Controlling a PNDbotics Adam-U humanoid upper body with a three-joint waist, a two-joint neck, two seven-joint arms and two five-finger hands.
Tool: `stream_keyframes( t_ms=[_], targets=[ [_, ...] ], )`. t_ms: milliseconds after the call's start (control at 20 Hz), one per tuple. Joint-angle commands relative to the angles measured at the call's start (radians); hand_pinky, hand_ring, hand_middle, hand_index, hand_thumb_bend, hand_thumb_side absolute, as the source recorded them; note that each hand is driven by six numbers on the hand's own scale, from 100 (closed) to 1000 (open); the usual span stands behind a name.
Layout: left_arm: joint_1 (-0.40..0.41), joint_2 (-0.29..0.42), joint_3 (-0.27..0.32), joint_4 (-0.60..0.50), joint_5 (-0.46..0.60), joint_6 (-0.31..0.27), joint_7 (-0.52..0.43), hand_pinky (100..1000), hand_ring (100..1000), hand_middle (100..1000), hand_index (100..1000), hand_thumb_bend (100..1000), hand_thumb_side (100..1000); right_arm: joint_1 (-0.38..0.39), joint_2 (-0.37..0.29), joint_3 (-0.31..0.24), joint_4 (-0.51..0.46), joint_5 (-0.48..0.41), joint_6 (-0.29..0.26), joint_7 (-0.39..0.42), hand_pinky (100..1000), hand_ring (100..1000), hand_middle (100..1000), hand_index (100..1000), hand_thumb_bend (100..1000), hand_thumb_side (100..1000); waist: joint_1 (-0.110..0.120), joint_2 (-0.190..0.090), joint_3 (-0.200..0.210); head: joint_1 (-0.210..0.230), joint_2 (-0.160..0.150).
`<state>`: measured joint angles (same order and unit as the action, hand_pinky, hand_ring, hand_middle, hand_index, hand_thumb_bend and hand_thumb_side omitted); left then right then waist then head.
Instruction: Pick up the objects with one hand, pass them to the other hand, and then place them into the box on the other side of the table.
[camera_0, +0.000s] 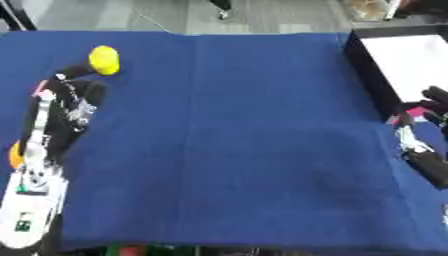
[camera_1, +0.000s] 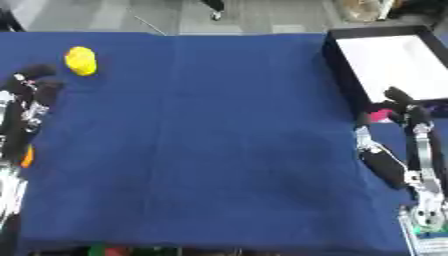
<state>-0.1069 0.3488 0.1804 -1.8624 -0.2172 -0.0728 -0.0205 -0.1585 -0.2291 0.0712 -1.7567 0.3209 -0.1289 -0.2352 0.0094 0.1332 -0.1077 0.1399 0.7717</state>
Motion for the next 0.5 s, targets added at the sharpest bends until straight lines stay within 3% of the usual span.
stream_keyframes(
  t_ms=[50,300,500],
  targets=[
    [-0.008,0.186,-0.001,-0.018,-0.055,-0.012,-0.024,842,731,753,831,592,628,-0.005,-0.027,-0.005,-0.008,0.005,0.002,0.000,863,869,845,915,156,364,0.004,-0.021,0.003,-0.003,-0.002],
    [0.011,0.452,-0.022,0.041,-0.151,-0.044,-0.134,866,758,771,865,551,599,0.004,-0.037,-0.008,-0.004,0.010,0.004,-0.002,863,869,845,916,153,363,0.015,-0.032,0.007,-0.006,-0.002],
    [0.018,0.587,-0.025,0.112,-0.210,-0.053,-0.263,881,775,776,880,534,548,0.011,-0.043,-0.011,0.000,0.013,0.006,-0.006,863,869,845,915,135,375,0.022,-0.039,0.012,-0.008,-0.002]
  ],
)
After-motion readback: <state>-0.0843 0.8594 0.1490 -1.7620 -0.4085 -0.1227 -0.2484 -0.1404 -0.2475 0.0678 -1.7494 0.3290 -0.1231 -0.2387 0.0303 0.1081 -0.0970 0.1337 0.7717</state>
